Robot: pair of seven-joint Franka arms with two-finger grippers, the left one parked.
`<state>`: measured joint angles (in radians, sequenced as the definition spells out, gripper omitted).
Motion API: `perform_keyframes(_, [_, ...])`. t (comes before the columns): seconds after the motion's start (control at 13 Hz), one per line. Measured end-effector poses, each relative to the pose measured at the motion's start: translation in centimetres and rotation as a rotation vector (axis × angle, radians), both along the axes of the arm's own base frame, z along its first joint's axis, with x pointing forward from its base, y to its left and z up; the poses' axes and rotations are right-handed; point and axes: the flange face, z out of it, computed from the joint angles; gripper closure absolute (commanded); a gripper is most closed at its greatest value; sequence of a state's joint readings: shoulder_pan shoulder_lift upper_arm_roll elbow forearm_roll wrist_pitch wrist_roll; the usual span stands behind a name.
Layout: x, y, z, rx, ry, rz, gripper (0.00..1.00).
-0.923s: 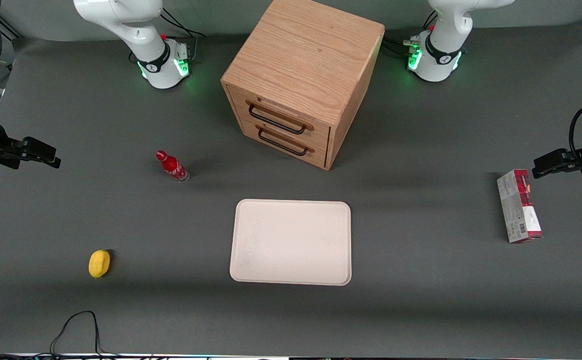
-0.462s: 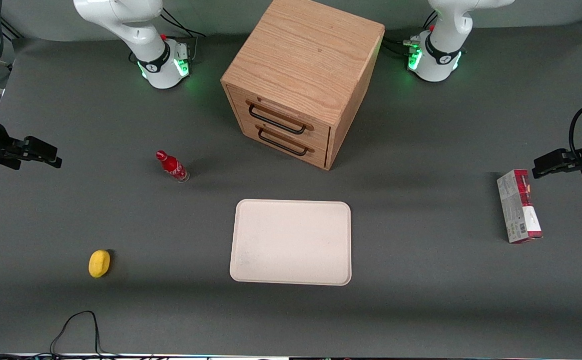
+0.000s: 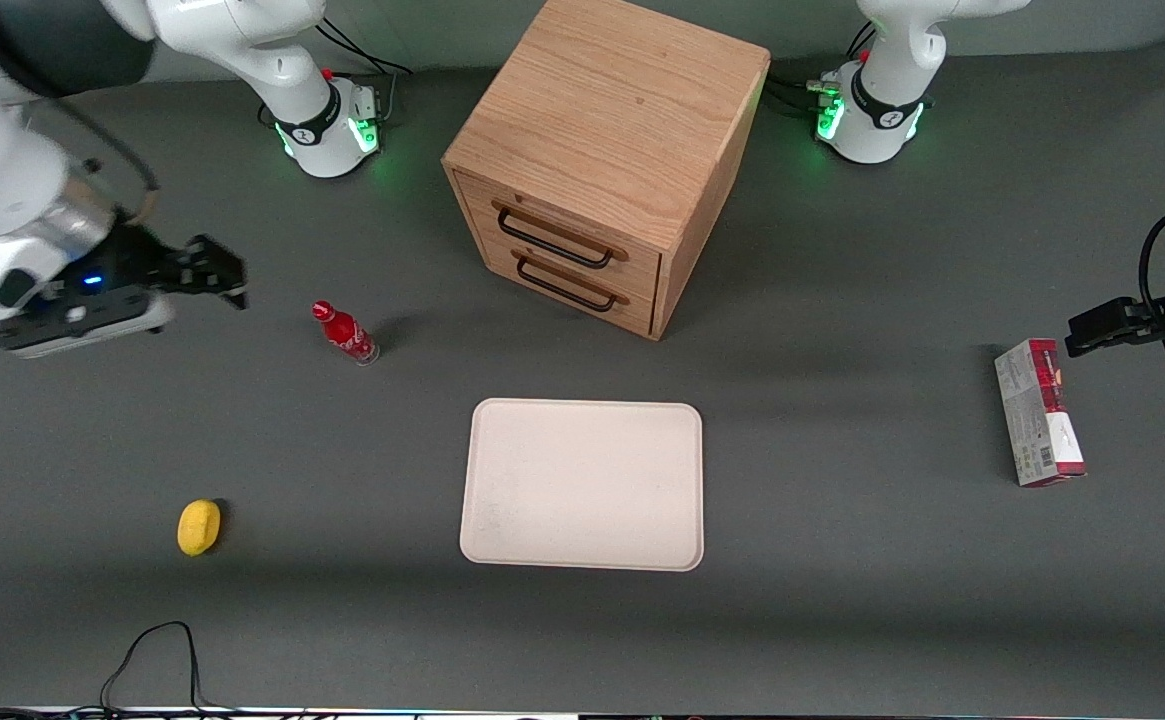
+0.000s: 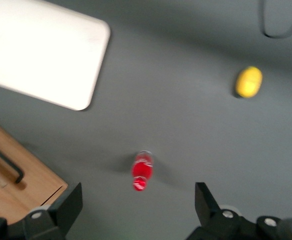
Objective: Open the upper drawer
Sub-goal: 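Move the right gripper toward the upper drawer's black handle, then lower the open right gripper around the upper drawer's black handle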
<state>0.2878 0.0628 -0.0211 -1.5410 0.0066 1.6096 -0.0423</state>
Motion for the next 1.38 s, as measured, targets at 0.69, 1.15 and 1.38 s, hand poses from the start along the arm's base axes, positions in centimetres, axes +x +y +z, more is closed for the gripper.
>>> perform_keyframes(0.69, [-8.8,24.0,-3.6,-0.021,0.037,0.472,0.0])
perform_keyframes(1.15, [-9.5,27.4,-5.4,0.024,0.051,0.741,0.0])
perform_keyframes(1.38, [-9.5,27.9,-6.2,0.06,0.074,0.761,0.0])
